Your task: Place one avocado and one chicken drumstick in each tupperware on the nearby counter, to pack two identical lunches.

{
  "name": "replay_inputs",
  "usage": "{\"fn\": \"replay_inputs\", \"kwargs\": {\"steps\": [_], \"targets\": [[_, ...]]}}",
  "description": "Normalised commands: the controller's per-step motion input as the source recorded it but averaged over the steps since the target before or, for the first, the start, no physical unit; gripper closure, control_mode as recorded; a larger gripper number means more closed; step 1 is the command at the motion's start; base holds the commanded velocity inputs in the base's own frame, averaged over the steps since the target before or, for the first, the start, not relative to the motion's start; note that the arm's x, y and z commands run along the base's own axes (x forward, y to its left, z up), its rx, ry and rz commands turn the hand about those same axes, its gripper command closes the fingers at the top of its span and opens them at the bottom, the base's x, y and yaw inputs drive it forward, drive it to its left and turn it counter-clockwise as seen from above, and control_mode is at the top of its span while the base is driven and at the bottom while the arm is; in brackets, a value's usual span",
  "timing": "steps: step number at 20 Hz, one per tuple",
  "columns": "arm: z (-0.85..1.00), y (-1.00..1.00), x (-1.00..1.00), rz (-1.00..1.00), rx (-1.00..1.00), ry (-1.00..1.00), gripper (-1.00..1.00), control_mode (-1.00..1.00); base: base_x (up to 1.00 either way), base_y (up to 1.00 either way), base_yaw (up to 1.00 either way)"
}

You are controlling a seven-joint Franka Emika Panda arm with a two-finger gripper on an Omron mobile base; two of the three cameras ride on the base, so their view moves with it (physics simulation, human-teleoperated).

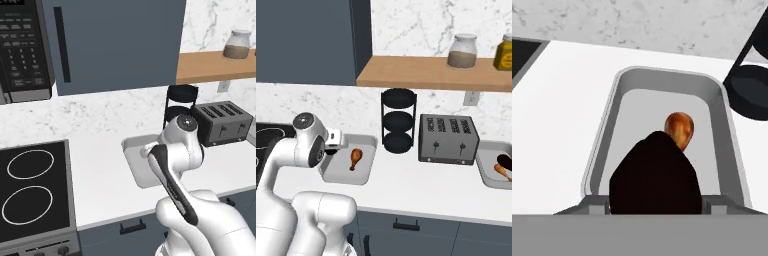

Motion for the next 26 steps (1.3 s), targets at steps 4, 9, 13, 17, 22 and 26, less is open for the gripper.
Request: {"fn": "replay_inputs", "kwargs": {"steps": [4, 9, 13, 17, 22, 26], "targets": [[-0.36, 0.00, 0.73, 0.08, 0.00, 0.10, 1.00, -1.00, 0.00, 0.00, 0.00], [-0.40, 0.00, 0.67, 0.02, 0.00, 0.14, 1.00, -1.00, 0.00, 0.00, 0.00], [-0.39, 0.00, 0.67, 0.00, 0.00, 0.14, 1.00, -1.00, 0.00, 0.00, 0.00], [-0.42, 0.00, 0.56, 0.00, 0.00, 0.07, 1.00, -1.00, 0.00, 0.00, 0.00], [-0.42, 0.00, 0.52, 0.00, 0.00, 0.05, -1.00, -1.00, 0.00, 0.00, 0.00], [-0.37, 0.00, 0.34, 0.00, 0.00, 0.03, -1.00, -1.00, 0.00, 0.00, 0.00]]}}
